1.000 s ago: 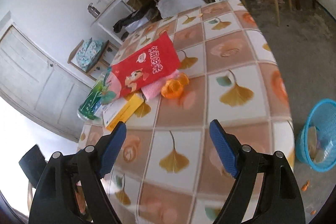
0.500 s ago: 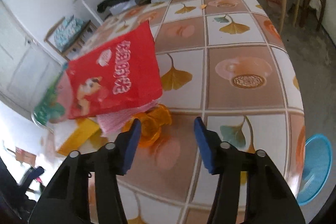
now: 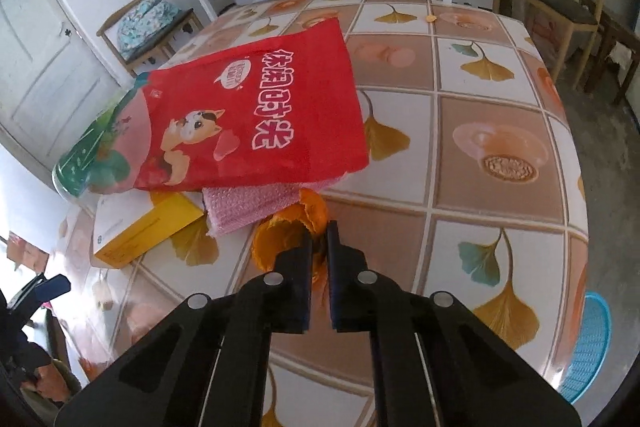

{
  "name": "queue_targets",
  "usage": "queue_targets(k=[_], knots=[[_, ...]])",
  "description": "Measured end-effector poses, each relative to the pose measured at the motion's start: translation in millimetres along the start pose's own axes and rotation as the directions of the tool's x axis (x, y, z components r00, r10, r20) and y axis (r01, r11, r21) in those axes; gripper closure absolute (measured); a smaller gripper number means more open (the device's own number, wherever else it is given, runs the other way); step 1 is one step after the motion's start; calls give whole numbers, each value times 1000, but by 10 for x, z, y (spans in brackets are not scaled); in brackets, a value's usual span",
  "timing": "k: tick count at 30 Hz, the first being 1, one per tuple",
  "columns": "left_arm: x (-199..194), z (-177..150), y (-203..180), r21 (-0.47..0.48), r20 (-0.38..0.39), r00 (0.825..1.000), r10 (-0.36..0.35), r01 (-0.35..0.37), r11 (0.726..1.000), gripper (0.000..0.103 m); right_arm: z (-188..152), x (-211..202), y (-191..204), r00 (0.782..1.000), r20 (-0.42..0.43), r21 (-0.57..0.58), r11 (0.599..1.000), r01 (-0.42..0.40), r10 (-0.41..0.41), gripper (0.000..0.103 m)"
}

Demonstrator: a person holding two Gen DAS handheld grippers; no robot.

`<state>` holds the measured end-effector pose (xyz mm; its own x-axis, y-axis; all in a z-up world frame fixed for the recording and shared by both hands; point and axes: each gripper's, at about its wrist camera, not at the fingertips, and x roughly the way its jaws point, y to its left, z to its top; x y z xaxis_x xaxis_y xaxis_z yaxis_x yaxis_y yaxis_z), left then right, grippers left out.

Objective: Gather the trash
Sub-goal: 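Grasp the orange peel with the right tool, then grasp the red snack bag with the left tool while the right tool holds the peel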

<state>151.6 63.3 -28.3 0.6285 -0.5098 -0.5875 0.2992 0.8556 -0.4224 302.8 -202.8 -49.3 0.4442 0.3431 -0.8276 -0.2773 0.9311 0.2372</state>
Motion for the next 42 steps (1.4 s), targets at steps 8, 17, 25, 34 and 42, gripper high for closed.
queue_targets(k=[8,17,25,34,42], knots=[[-61,17,52,-6,16,998,60,-59,998,19,-171,-102,-52,998,5,83,995,-64,64,98],[-55,227,-41,54,46,994,103,-105,993,19,-470,-250,-204,988,12,184,971,-154,154,98],[202,896,149,-8,28,983,180,-180,984,31,-611,-279,-305,982,36,215,958,-188,185,98],[735,1123,387,-163,-178,971,161,-190,968,64,-633,-267,-379,974,54,228,946,-229,222,98],[819,1084,402,-233,-193,973,129,-173,957,87,-649,-273,-404,972,63,235,943,-237,228,98]])
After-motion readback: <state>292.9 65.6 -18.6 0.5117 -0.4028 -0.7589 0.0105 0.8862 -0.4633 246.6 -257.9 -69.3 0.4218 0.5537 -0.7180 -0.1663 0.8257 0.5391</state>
